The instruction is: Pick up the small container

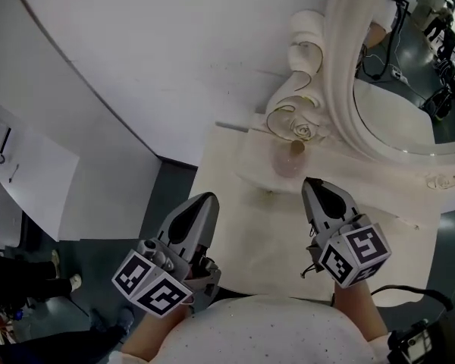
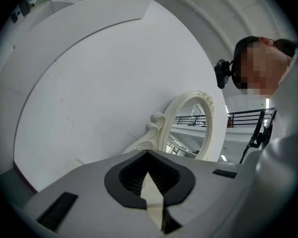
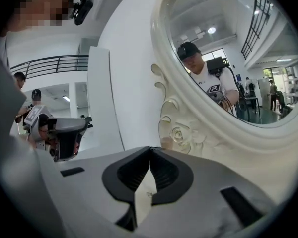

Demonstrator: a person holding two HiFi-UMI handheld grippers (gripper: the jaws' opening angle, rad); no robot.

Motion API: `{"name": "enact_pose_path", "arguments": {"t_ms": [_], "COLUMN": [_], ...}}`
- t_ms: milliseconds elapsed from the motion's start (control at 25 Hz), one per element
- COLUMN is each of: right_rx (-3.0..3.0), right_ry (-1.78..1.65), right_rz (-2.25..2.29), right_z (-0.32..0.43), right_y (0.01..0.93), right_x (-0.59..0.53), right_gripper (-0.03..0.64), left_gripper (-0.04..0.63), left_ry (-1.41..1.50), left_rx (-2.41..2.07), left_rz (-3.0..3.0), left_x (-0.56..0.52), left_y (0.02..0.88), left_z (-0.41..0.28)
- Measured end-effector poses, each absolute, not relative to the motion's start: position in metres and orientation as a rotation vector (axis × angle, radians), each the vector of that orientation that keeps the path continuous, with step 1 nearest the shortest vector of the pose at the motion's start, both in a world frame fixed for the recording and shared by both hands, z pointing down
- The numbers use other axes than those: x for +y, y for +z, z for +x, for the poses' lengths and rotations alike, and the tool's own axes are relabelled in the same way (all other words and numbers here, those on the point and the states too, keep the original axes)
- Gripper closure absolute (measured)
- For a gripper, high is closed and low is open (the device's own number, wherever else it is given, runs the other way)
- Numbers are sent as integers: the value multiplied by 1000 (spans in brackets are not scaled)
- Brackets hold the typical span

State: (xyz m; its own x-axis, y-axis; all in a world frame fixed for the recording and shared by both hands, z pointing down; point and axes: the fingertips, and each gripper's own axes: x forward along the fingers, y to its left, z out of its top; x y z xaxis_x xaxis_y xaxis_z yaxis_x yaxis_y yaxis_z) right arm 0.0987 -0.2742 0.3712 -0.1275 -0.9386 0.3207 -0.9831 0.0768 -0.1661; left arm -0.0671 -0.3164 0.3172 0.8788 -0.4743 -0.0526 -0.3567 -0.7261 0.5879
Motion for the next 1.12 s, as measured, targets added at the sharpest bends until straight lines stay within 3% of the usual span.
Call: {"name": "enact_pose_path", "arguments": {"t_ms": [720,920,1120], "right_rx": [-2113,-2099,-2108], "right_ry": [606,494,504], "right_rz": [1993,2001,1995], "right_z": [120,124,123], "right_y": [412,409,415], "right_x": [-303,-307,-309], "right_gripper": [614,612,571], "left_gripper": [595,595,595], "left_ry": [-119,-104,-87], "left_rx": [-492,-482,-464], "left_rz": [2335,2329,2332], "left_x": [-346,-352,-350], "left_y": [380,389,393], "left_z": [-32,-26,-17]}}
